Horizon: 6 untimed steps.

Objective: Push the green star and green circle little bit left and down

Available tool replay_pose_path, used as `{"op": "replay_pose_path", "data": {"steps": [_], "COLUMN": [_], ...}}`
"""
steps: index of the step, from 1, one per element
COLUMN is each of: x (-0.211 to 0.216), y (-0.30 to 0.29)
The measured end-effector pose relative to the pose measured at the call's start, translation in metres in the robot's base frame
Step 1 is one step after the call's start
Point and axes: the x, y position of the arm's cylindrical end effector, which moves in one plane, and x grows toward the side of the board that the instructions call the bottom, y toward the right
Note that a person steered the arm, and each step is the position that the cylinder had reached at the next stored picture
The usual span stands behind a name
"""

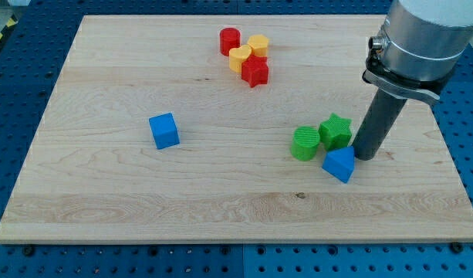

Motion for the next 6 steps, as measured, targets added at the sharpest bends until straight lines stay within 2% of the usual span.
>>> {"op": "replay_pose_path", "data": {"steps": [1, 3, 4, 6], "x": [-0.001, -0.059, -0.06, -0.04], "y": [0.001, 0.0, -0.004, -0.063]}}
